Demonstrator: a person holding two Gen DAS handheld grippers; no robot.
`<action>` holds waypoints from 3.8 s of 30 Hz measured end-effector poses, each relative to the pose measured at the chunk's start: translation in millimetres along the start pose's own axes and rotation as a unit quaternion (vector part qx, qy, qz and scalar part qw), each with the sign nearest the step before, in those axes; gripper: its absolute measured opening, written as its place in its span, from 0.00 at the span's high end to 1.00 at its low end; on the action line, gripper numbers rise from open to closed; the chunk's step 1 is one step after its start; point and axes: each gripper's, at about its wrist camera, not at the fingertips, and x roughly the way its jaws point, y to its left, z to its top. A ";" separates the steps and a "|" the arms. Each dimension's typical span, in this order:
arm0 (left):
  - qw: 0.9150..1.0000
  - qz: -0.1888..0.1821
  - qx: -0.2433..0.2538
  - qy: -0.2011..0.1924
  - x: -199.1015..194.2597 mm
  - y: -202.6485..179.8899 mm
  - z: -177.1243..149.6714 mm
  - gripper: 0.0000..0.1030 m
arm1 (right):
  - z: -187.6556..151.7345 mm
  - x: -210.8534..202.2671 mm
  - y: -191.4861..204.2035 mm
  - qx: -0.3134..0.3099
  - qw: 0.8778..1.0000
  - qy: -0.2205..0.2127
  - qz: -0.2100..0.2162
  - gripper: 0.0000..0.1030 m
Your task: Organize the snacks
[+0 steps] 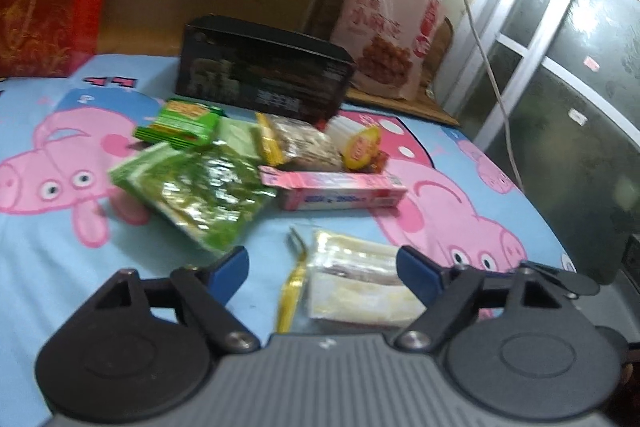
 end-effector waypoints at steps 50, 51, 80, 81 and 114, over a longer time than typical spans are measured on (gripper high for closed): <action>0.992 0.057 0.021 -0.114 105.9 44.6 192.8 0.31 | 169.7 138.7 -87.7 -0.069 0.989 -0.115 -0.067 0.47; 0.989 0.069 0.020 -0.132 97.0 49.5 193.7 0.29 | 162.3 125.4 -90.0 -0.060 0.989 -0.121 -0.056 0.47; 0.981 0.154 -0.031 -0.116 40.5 85.1 153.2 0.26 | 146.4 137.6 -115.1 0.028 0.997 -0.023 -0.068 0.54; 0.983 0.144 -0.029 -0.113 34.8 83.5 145.5 0.26 | 140.5 129.9 -117.9 0.040 0.997 -0.021 -0.063 0.54; 0.997 -0.028 -0.045 -0.048 -41.2 24.5 0.8 0.30 | 41.9 68.0 -33.5 -0.049 0.998 0.028 -0.028 0.34</action>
